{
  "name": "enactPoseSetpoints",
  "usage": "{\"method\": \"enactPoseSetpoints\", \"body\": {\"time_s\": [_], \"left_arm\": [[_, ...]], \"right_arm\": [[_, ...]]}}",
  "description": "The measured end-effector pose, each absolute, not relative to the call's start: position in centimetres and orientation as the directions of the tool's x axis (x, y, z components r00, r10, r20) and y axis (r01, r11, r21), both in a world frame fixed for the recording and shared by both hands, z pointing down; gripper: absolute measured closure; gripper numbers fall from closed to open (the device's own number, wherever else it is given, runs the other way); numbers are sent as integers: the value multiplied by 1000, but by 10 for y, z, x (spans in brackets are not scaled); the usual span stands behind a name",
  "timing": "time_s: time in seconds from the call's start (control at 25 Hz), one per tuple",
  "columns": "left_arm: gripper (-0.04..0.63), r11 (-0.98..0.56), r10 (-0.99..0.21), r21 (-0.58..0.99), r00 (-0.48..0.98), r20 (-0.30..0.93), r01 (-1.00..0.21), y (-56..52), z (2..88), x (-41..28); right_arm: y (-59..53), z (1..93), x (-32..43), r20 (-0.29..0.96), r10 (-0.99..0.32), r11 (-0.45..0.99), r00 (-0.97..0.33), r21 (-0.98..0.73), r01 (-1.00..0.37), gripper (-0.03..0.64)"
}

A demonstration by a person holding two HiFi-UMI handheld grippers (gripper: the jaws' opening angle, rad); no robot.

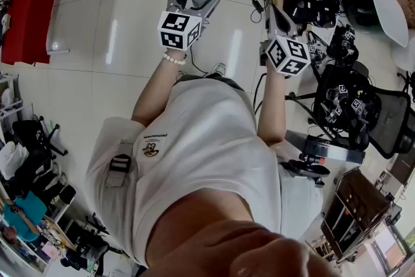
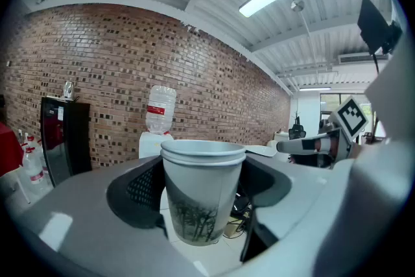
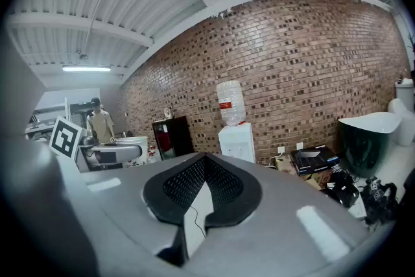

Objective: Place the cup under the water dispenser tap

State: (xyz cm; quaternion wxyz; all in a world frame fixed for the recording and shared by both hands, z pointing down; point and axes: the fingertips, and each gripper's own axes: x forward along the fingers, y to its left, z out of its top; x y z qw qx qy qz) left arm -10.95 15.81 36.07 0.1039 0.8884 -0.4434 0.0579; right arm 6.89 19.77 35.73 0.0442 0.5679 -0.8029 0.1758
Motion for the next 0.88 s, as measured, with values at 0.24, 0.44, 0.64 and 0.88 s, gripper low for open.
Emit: {"method": "enactPoseSetpoints", "body": {"time_s": [0.24, 0.44, 0.64, 0.88], "left_arm": [[249, -566, -789, 133, 581, 200, -814, 152, 367, -79], [249, -542, -804, 137, 559, 204, -829, 147, 372, -66], [249, -536, -805, 136, 553, 214, -833, 140, 376, -59], [249, -542, -800, 132, 558, 222, -830, 114, 380, -55]], "right_arm": [[190, 363, 99, 273, -886, 319, -376, -230, -919, 617], [183, 370, 116, 282, -874, 339, -395, -229, -913, 617], [174, 374, 123, 286, -869, 344, -403, -234, -909, 617], [151, 382, 127, 297, -870, 331, -394, -242, -912, 617]]}}
